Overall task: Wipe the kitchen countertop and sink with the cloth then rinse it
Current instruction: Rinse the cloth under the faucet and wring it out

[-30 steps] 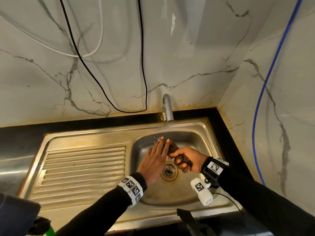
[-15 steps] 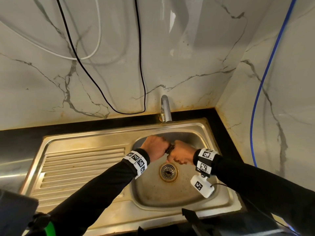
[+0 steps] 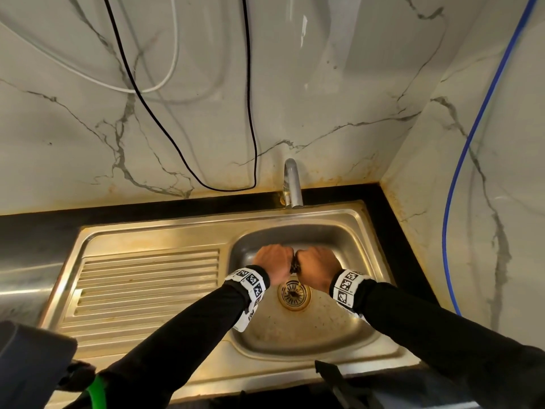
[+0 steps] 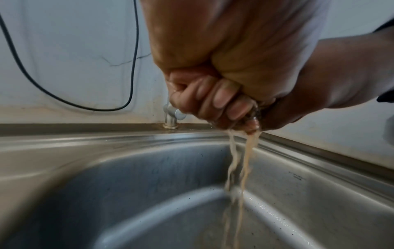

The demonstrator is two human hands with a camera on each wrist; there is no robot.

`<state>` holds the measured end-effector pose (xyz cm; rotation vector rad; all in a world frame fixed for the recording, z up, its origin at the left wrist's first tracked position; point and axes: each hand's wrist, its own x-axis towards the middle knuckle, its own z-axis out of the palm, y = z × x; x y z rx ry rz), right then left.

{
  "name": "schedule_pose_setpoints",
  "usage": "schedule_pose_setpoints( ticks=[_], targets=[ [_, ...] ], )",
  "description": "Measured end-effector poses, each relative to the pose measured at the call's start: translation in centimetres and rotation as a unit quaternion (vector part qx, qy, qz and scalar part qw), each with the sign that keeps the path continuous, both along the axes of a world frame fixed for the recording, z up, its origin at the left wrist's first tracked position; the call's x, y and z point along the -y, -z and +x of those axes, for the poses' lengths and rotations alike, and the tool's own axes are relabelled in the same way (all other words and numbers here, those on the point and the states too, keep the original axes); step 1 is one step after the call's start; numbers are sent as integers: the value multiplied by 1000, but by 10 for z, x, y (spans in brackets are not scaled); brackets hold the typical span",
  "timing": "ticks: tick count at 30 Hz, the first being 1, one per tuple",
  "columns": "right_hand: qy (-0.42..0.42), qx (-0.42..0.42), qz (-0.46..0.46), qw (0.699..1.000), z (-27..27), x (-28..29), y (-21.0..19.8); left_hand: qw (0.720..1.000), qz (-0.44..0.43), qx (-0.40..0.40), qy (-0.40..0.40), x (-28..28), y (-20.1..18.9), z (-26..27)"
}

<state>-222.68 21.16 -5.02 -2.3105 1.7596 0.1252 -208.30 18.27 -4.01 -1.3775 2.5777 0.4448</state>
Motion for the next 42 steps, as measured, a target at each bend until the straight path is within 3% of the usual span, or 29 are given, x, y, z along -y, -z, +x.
schedule_pose_setpoints(
  ticks=[6,9,11,14,16,18,21,23,24,27,30,32,34,38,42],
  targets=[
    [-90,-55,-72,992,-8,-10,11,999,14,-34,-26,-2,3,-1],
    [-107,-9,-95,990,-14,-10,14,994,28,-49,-92,-10,5,-2],
    [-96,42,-30,994,-15,-5,8,984,59,-77,-152,-14,10,-2],
    [17,136,127,982,-9,-6,-1,951,97,-160,-247,-20,20,4],
    [118,254,249,927,-9,-8,4,932,87,-218,-278,-29,23,10],
    [217,357,334,845,-11,-10,5,939,45,-245,-238,-39,24,16],
    [334,434,433,716,-19,-4,-4,970,-50,-227,-72,-53,28,25],
    [333,472,511,636,-20,1,-14,974,-139,-168,52,-55,28,27],
    [308,483,544,613,-20,3,-19,967,-188,-144,98,-52,24,27],
    [213,473,614,595,-17,6,-31,934,-302,-78,174,-32,4,27],
    [163,483,648,566,-16,11,-48,891,-372,-75,248,-8,-22,27],
    [157,464,662,568,-17,19,-55,880,-379,-54,282,4,-34,25],
    [174,422,662,595,-16,28,-62,893,-353,-27,278,15,-40,24],
    [226,326,543,740,-6,43,-68,957,-211,24,196,25,-52,13],
    [246,278,418,829,-1,42,-56,983,-124,16,134,27,-45,1]
  ],
)
